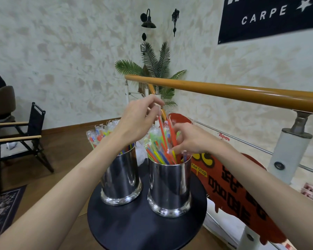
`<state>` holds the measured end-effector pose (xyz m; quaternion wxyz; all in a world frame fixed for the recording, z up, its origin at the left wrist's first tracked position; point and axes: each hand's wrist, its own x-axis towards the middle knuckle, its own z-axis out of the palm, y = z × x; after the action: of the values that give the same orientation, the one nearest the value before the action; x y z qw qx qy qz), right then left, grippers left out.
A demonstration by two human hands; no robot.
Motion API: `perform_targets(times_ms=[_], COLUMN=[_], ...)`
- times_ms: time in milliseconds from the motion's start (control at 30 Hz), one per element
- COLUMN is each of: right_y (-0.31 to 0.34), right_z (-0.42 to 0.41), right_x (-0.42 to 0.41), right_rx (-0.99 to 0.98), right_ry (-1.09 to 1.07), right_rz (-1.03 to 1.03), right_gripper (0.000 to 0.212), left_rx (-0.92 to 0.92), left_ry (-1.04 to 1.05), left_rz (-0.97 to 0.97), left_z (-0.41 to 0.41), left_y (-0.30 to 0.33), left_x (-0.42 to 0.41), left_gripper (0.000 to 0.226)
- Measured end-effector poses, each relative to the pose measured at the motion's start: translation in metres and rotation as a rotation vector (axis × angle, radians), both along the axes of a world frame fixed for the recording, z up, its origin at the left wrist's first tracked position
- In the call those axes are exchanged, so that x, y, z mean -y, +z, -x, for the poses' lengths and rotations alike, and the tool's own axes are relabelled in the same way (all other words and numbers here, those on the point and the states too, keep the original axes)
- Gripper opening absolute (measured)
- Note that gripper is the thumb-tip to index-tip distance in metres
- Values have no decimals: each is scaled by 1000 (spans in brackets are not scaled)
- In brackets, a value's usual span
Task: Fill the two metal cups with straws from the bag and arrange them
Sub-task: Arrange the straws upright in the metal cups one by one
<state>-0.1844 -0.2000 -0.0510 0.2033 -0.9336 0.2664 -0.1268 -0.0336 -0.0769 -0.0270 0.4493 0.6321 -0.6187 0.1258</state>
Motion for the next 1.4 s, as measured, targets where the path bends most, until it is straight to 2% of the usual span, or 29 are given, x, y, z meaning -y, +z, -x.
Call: perform_targets(times_ms=[67, 167, 267, 367, 467, 600, 667, 733, 867, 933, 1100, 1200, 1300, 1400], right_y=[1, -1, -2, -3, -5, -11, -13, -16, -16, -13, -1, 9, 19, 24], right_z=[2, 5, 10, 14, 14, 13, 12, 11, 12, 14, 14, 11, 7, 9], right_x=[-4, -5, -2, -1, -1, -2, -2, -2, 0, 1, 5, 6, 4, -3], right_rx=[105, 275, 437, 519, 496, 395, 322, 299, 351, 375, 549, 743, 872, 960], right_ry=[-7, -28, -44, 81, 183, 261, 280, 285, 304, 311, 256, 159, 109, 87], right_rz=[-74, -81, 91, 222, 349, 575, 668, 718, 729, 719, 749, 783, 673, 434], right_gripper=[49, 60, 66, 55, 42, 35, 46, 48, 40, 39, 39, 34, 31, 20], left_rx=[-11, -26, -33, -41, -49, -71, -91, -132, -267, -271, 68, 148, 174, 152], left_ry=[-13, -15, -7, -10, -30, -53, -61, -78, -116, -90, -33, -22, -6, -2], left_rz=[11, 52, 102, 124, 137, 144, 141, 134, 102, 40, -265, -352, -323, -275], left_z=[3, 4, 4, 4, 4, 5, 5, 6, 8, 3, -10, -10, -9, -7], left_y=[3, 8, 13, 17, 19, 21, 22, 22, 18, 9, -20, -30, -35, -37], left_x=[4, 9, 12, 15, 16, 17, 17, 16, 13, 12, 7, 5, 4, 2], left_gripper=[19, 18, 18, 18, 17, 17, 17, 17, 22, 25, 19, 20, 22, 27])
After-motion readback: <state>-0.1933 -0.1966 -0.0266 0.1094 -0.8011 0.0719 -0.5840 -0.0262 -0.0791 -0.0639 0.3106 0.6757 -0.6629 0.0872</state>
